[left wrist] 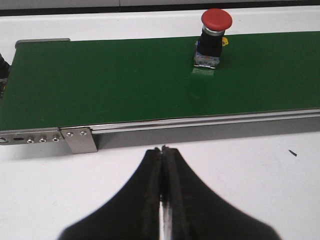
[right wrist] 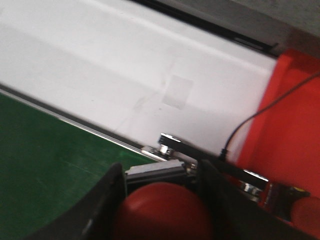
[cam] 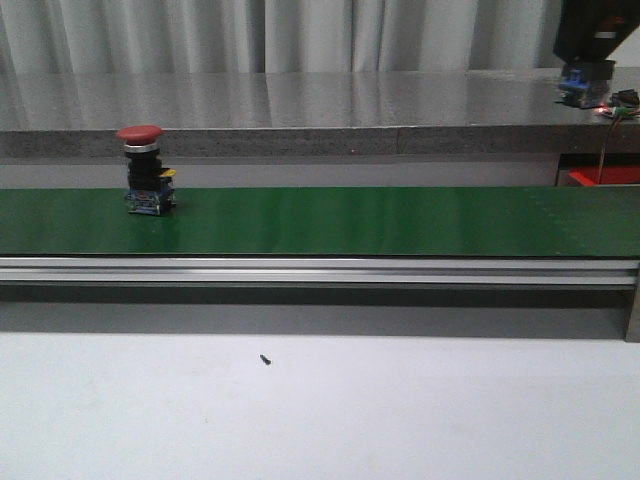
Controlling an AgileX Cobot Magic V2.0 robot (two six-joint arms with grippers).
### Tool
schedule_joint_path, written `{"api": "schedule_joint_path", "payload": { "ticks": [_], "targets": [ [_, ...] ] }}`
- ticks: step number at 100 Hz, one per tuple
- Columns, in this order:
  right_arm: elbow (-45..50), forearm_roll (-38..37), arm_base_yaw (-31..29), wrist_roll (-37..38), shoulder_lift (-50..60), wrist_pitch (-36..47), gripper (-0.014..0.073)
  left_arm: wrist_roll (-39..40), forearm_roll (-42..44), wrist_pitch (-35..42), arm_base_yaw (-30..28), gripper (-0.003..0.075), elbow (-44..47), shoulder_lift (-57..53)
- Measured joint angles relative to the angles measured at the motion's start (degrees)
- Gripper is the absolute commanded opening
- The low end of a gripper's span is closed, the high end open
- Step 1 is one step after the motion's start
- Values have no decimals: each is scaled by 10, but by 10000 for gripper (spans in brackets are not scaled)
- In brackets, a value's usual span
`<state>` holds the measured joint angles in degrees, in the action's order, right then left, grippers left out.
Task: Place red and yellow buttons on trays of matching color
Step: 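Carry the red button into the red tray and open the right gripper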
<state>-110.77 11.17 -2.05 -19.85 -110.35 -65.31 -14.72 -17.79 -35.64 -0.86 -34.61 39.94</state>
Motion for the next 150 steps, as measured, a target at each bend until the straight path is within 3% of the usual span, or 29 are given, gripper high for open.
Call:
{"api": "schedule_joint_path", "payload": {
  "ticks": [31,74,104,150],
  "targets": [
    [0,0,-111,16,0,9,247,0,0,0,0,-20,0,0],
    [0,-5,-230,125,-19,43,246,0,0,0,0,-20,0,0],
    [0,-62,-247,138,-76,68,246,0,0,0,0,-20,0,0],
    [0,-64,-252,158,-172,100,246,0,0,0,0,-20,0,0]
  ]
}}
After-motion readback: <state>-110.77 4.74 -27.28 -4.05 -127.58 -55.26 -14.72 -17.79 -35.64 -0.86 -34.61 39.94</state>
